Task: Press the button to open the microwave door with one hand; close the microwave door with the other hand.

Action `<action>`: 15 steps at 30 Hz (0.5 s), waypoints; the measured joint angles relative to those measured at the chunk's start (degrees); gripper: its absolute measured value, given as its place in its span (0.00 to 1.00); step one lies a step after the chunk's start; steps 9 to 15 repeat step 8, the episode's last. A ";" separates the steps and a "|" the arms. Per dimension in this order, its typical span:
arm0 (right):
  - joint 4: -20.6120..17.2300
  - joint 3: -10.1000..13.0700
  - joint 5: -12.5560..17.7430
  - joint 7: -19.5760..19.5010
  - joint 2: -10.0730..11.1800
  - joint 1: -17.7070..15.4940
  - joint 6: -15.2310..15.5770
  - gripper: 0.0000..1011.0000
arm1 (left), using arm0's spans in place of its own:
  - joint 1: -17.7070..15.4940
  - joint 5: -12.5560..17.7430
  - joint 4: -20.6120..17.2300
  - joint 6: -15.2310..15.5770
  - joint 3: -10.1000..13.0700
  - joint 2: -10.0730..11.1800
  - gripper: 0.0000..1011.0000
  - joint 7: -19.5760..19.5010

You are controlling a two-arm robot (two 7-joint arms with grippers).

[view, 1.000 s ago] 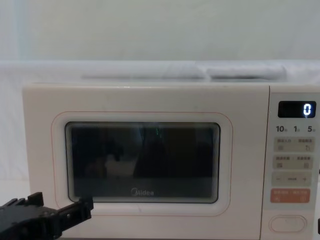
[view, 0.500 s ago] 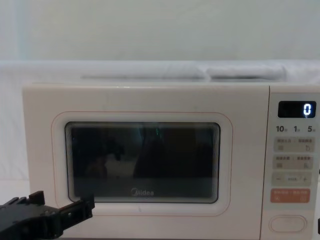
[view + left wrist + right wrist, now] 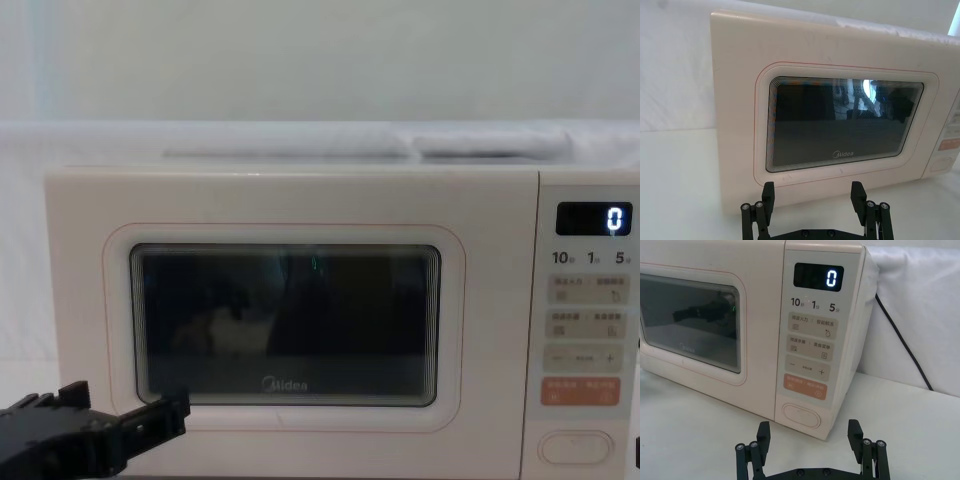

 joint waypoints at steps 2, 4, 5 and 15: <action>0.00 0.00 0.00 0.00 0.00 0.00 0.00 0.99 | 0.00 0.00 0.00 0.00 0.00 0.00 0.99 0.00; 0.00 0.00 0.00 0.00 0.00 0.00 0.00 0.99 | 0.00 0.00 0.00 0.00 0.00 0.00 0.99 0.00; 0.00 0.00 0.00 0.00 0.00 0.00 0.00 0.99 | 0.00 0.00 0.00 0.00 0.00 0.00 0.99 0.00; 0.00 0.00 0.00 0.00 0.00 0.00 0.00 0.99 | 0.00 0.00 0.00 0.00 0.00 0.00 0.99 0.00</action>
